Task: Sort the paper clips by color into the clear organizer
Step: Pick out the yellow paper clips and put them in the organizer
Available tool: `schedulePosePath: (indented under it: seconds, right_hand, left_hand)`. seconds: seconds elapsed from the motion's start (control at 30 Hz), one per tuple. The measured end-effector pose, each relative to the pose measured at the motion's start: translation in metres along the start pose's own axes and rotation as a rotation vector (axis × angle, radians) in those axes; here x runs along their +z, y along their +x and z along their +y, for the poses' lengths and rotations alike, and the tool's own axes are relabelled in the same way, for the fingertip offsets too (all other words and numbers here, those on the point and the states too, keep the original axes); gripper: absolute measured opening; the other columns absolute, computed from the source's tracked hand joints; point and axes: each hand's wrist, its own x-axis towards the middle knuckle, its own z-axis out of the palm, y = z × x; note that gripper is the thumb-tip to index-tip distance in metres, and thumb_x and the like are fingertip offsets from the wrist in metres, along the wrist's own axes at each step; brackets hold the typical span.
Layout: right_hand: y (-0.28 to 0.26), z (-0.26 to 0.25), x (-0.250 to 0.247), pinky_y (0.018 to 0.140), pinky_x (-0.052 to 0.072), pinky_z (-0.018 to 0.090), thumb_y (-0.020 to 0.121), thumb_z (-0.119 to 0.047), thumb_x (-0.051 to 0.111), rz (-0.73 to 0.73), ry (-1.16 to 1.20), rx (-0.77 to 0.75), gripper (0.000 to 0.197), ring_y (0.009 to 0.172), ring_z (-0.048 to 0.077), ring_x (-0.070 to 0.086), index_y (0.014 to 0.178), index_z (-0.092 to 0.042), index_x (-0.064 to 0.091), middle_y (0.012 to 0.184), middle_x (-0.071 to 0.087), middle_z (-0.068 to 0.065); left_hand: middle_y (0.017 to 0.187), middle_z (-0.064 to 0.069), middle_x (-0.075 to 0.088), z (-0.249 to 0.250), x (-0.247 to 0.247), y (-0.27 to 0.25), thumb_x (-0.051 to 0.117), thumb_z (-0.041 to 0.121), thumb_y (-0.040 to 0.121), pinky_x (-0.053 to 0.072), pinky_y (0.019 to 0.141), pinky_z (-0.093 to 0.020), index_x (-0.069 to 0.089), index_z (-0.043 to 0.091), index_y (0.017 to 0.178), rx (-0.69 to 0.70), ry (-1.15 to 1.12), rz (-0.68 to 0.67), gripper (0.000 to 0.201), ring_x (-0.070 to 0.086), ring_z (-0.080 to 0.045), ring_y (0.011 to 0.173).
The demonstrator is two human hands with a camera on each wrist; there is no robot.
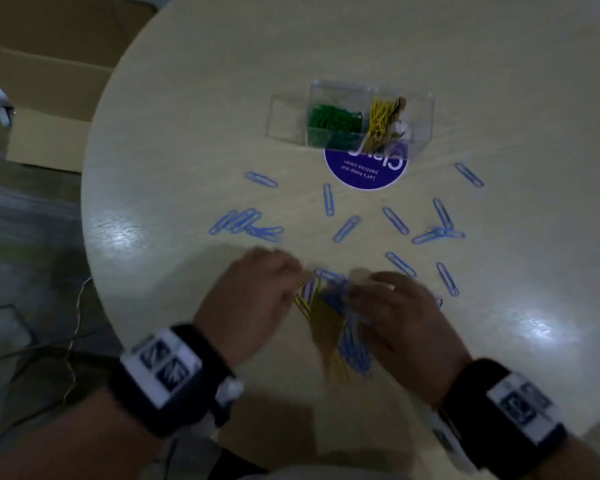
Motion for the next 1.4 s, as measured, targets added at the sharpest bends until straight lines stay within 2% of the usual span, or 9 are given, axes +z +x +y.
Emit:
schedulePosePath:
  seconds: [0.1, 0.27, 0.4, 0.5, 0.8, 0.93, 1.1, 1.27, 1.4]
  right_hand:
    - [-0.017, -0.003, 0.008, 0.105, 0.035, 0.045, 0.081, -0.053, 0.053, -0.125, -0.142, 0.076, 0.055, 0.136, 0.033, 0.036, 0.13, -0.028, 0.052, 0.142, 0.048, -0.006]
    - [-0.003, 0.005, 0.0, 0.113, 0.02, 0.046, 0.077, -0.067, 0.051, -0.121, -0.232, 0.224, 0.064, 0.146, 0.033, 0.011, 0.134, -0.039, 0.045, 0.156, 0.027, 0.0]
    - [-0.006, -0.004, -0.012, 0.101, 0.038, 0.047, 0.08, -0.042, 0.06, 0.089, -0.134, 0.182, 0.038, 0.131, 0.033, 0.042, 0.117, -0.033, 0.062, 0.134, 0.056, -0.004]
    - [-0.022, -0.018, -0.009, 0.084, 0.046, 0.044, 0.082, -0.027, 0.059, 0.097, -0.098, 0.07, 0.022, 0.105, 0.029, 0.056, 0.101, -0.028, 0.07, 0.107, 0.068, -0.009]
    - [-0.071, -0.008, -0.01, 0.105, 0.039, 0.047, 0.078, -0.04, 0.058, -0.171, -0.231, 0.262, 0.051, 0.14, 0.032, 0.031, 0.127, -0.028, 0.053, 0.15, 0.038, -0.007]
    - [-0.068, -0.018, -0.015, 0.093, 0.046, 0.045, 0.08, -0.039, 0.063, 0.023, -0.147, 0.194, 0.039, 0.119, 0.029, 0.051, 0.117, -0.031, 0.063, 0.129, 0.059, -0.007]
    - [-0.069, -0.029, 0.001, 0.087, 0.047, 0.037, 0.082, -0.047, 0.058, -0.078, -0.169, 0.146, 0.037, 0.11, 0.022, 0.054, 0.114, -0.03, 0.064, 0.12, 0.061, -0.014]
    - [-0.063, -0.019, -0.002, 0.086, 0.043, 0.037, 0.079, -0.042, 0.053, -0.054, -0.277, 0.222, 0.039, 0.111, 0.027, 0.053, 0.11, -0.024, 0.067, 0.115, 0.064, -0.009]
    - [-0.05, -0.031, -0.003, 0.074, 0.046, 0.038, 0.082, -0.038, 0.06, 0.043, -0.177, 0.265, 0.015, 0.087, 0.027, 0.055, 0.085, -0.025, 0.068, 0.086, 0.063, -0.004]
  left_hand:
    - [0.129, 0.006, 0.058, 0.01, 0.02, -0.035, 0.056, 0.023, 0.08, 0.046, 0.09, -0.039, 0.064, 0.029, 0.114, -0.02, 0.11, -0.092, 0.035, 0.051, -0.023, 0.115]
    - [0.148, 0.002, 0.043, 0.005, 0.022, -0.043, 0.055, 0.028, 0.082, 0.04, 0.103, -0.043, 0.058, 0.04, 0.12, -0.058, 0.087, -0.043, 0.04, 0.036, -0.026, 0.137]
    - [0.144, -0.001, 0.048, 0.003, 0.014, -0.046, 0.059, 0.024, 0.085, 0.038, 0.105, -0.046, 0.064, 0.038, 0.116, -0.11, 0.026, 0.109, 0.034, 0.04, -0.028, 0.135]
    - [0.11, 0.01, 0.063, 0.006, 0.009, -0.057, 0.062, 0.022, 0.086, 0.045, 0.087, -0.044, 0.069, 0.032, 0.104, -0.128, 0.037, 0.205, 0.022, 0.056, -0.023, 0.104]
    - [0.112, 0.012, 0.062, 0.025, 0.028, -0.083, 0.062, 0.027, 0.083, 0.047, 0.085, -0.041, 0.067, 0.031, 0.105, -0.06, 0.098, 0.023, 0.022, 0.055, -0.019, 0.105]
    - [0.101, 0.008, 0.062, 0.028, 0.026, -0.07, 0.058, 0.027, 0.086, 0.046, 0.083, -0.04, 0.068, 0.028, 0.102, -0.118, 0.098, 0.112, 0.018, 0.055, -0.023, 0.096]
    - [0.08, 0.0, 0.06, 0.004, 0.018, -0.038, 0.054, 0.032, 0.085, 0.047, 0.074, -0.043, 0.067, 0.025, 0.085, -0.376, 0.037, 0.287, 0.015, 0.055, -0.029, 0.08]
    - [0.076, -0.006, 0.066, -0.015, 0.009, 0.002, 0.053, 0.055, 0.085, 0.05, 0.071, -0.038, 0.067, 0.02, 0.074, -0.529, 0.105, 0.194, 0.04, 0.06, -0.035, 0.079]
    - [0.08, -0.003, 0.071, -0.016, 0.007, 0.018, 0.066, 0.05, 0.076, 0.053, 0.075, -0.04, 0.071, 0.022, 0.077, -0.529, 0.045, 0.178, 0.028, 0.064, -0.033, 0.084]
